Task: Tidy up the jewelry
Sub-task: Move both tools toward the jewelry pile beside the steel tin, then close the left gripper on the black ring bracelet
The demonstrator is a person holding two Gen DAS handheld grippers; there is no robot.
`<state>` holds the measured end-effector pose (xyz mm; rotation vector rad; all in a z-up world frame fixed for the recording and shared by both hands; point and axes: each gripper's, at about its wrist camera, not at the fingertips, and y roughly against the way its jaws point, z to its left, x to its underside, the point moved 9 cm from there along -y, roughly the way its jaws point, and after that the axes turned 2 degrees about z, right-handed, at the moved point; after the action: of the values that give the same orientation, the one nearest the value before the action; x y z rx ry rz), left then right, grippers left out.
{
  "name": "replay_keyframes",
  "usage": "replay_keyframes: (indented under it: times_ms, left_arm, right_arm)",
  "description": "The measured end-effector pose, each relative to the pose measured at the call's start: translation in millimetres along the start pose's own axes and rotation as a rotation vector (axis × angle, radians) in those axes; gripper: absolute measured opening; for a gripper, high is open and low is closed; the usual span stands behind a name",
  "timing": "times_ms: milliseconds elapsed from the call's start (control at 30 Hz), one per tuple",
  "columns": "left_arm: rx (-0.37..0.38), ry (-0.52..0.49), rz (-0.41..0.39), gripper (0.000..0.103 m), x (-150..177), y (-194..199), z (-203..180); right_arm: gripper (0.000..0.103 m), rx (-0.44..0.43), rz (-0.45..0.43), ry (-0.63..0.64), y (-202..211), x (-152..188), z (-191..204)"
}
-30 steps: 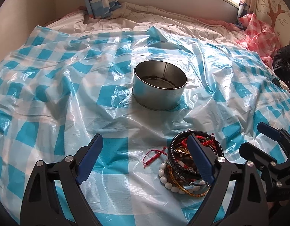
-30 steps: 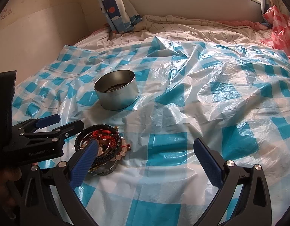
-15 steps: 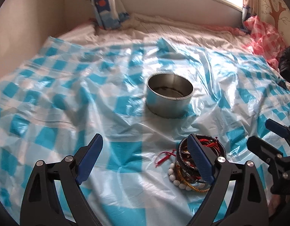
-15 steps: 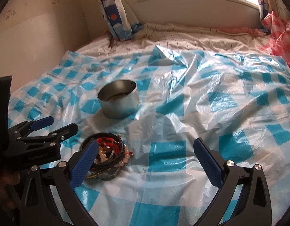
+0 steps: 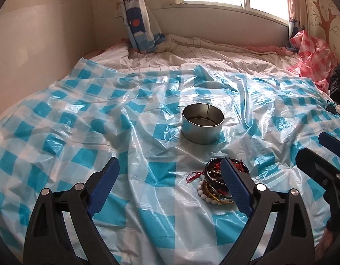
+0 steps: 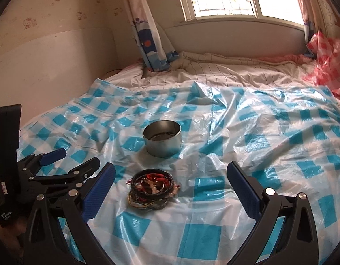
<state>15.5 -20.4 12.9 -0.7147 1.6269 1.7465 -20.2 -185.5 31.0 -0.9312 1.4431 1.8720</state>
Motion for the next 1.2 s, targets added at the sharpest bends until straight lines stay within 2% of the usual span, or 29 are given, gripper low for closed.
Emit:
replay_keyframes:
  times_ms: [100,367,467,600,700,767,833,933,1033,1067,1133,1200]
  left_arm:
    - [-0.011,0.004,0.014,0.09,4.2,0.1,2.0]
    - [0.013,0.019,0.048,0.09,2.3,-11.6,1.4]
    - [0.057,0.028,0.091,0.09,5.6,-26.9,-1.4]
    - [0.116,0.003,0.191,0.09,18.0,-61.9,-7.1]
    - [0.105,-0.004,0.235,0.09,24.7,-82.1,-6.1]
    - [0.144,0.014,0.219,0.09,20.0,-84.2,-10.9]
    - [0.14,-0.021,0.206,0.089,19.6,-88.7,-17.3]
    - [0.185,-0.035,0.227,0.081,23.8,-96.9,-31.9]
    - [0.181,-0.05,0.254,0.068,29.3,-108.3,-38.0]
    - [0.208,-0.044,0.254,0.066,28.6,-109.7,-41.6]
    - [0.206,-0.048,0.237,0.063,24.6,-112.5,-44.4]
    - [0.208,-0.041,0.246,0.053,24.2,-118.3,-45.1]
  right_arm:
    - [0.098,-0.002,0.006,-0.014,-2.4,0.5,-3.8]
    - [0.098,-0.001,0.033,-0.021,-11.7,4.3,-7.1]
    - [0.098,0.028,0.057,-0.024,-17.2,7.8,-13.0]
    - [0.098,0.069,0.105,-0.039,-28.7,19.1,-29.0]
    - [0.098,0.079,0.139,-0.062,-37.2,26.7,-41.1]
    - [0.098,0.079,0.154,-0.066,-41.6,30.5,-44.9]
    - [0.098,0.075,0.163,-0.064,-45.5,32.5,-45.5]
    - [0.098,0.067,0.177,-0.058,-51.1,34.8,-45.4]
    - [0.098,0.061,0.183,-0.059,-54.3,35.4,-45.5]
    - [0.098,0.06,0.186,-0.059,-55.3,35.6,-45.5]
    - [0.098,0.057,0.19,-0.06,-57.2,35.9,-44.7]
    - [0.098,0.055,0.193,-0.062,-58.6,36.0,-44.9]
